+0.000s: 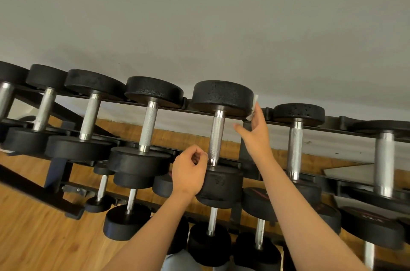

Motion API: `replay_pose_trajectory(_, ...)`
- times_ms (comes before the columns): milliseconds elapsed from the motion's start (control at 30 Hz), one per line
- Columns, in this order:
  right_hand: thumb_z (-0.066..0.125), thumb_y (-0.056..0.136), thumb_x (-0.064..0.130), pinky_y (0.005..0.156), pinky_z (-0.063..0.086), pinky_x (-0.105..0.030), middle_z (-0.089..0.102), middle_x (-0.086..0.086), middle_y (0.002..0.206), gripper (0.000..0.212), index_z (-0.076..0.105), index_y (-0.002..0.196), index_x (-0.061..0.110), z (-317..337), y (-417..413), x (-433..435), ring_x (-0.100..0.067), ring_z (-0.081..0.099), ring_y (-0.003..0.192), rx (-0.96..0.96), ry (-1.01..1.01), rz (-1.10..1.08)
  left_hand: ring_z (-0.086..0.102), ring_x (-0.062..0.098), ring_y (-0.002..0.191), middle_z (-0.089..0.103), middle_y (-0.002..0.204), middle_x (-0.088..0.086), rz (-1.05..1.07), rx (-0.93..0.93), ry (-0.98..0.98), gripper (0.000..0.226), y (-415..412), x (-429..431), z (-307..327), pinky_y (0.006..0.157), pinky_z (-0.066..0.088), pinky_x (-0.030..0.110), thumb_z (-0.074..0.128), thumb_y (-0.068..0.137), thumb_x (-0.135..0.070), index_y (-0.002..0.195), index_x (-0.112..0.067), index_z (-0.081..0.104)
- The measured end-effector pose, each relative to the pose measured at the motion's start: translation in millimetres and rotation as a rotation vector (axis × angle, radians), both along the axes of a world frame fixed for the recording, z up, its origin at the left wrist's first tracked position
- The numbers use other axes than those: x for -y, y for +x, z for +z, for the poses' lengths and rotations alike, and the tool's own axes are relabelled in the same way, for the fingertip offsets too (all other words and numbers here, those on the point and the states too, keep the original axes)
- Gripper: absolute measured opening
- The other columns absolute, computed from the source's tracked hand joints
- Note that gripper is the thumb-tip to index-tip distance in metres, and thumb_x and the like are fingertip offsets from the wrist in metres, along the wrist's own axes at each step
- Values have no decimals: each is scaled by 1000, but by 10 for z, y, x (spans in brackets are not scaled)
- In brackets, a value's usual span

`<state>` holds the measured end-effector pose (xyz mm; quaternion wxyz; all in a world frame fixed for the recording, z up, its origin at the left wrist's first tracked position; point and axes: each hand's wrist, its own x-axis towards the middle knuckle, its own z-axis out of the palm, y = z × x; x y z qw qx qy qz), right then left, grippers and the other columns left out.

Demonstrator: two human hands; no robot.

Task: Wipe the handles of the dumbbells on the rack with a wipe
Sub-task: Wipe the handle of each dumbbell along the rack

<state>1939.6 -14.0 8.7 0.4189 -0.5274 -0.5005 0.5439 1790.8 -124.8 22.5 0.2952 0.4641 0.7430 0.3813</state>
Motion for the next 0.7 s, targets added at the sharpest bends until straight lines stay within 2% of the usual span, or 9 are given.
replay_pose_trajectory(100, 66, 87, 7, 119, 21, -40, 20, 9, 159, 91, 9, 154, 36, 4, -55, 134, -10, 18, 146, 13, 26, 4, 57, 7, 70, 61, 68, -4, 1, 2, 6, 22, -1, -2, 3, 65, 44, 11, 58, 90, -8, 70, -18, 59)
replay_pose_trajectory(200, 62, 91, 9, 119, 22, -46, 20, 5, 160, 90, 4, 153, 38, 86, -102, -2, -14, 21, 145, 23, 37, -10, 57, 6, 70, 61, 68, -5, 0, -4, 6, 21, -3, 0, -3, 66, 44, 11, 58, 90, -9, 71, -18, 60)
replay_pose_trajectory(267, 60, 92, 9, 119, 23, -45, 19, 3, 160, 88, 3, 153, 36, 155, -109, -53, -14, 22, 144, 33, 35, -21, 57, 6, 70, 61, 68, -5, -2, -3, 11, 21, -2, -3, -2, 65, 44, 10, 58, 90, -9, 71, -18, 60)
replay_pose_trajectory(367, 57, 93, 7, 120, 15, -35, 5, 11, 162, 87, 1, 153, 36, 186, -117, 131, -6, 10, 146, 90, 91, 18, 57, 8, 69, 61, 67, -4, -2, 12, 24, 21, -4, 0, -8, 63, 44, 11, 58, 89, -8, 70, -18, 60)
replay_pose_trajectory(433, 56, 94, 6, 116, 11, -25, -4, 16, 161, 89, -2, 152, 38, 176, -147, 268, 0, 3, 145, 133, 147, 43, 57, 8, 68, 61, 67, -5, -2, 10, 25, 21, -6, -2, -11, 63, 43, 12, 59, 89, -9, 70, -19, 60)
replay_pose_trajectory(500, 57, 94, 7, 113, 9, -20, -7, 15, 161, 89, -4, 151, 37, 187, -182, 230, 2, 0, 144, 175, 188, 46, 57, 7, 67, 61, 66, -5, 0, 9, 28, 21, -10, 0, -21, 62, 43, 11, 59, 89, -10, 70, -19, 60)
replay_pose_trajectory(600, 59, 94, 15, 116, 9, -23, -9, 10, 162, 88, -5, 153, 30, 274, -204, 9, -3, -3, 146, 280, 256, 50, 56, 7, 67, 60, 66, -5, 3, 7, 32, 21, -8, -5, -15, 62, 42, 11, 58, 89, -10, 70, -18, 60)
replay_pose_trajectory(700, 52, 96, 33, 116, 6, -23, -14, 9, 161, 81, -6, 153, 29, 297, -228, 63, -6, -8, 147, 350, 319, 77, 56, 7, 67, 60, 66, -4, 6, 6, 27, 20, -9, -3, -19, 61, 42, 11, 58, 89, -10, 70, -17, 60)
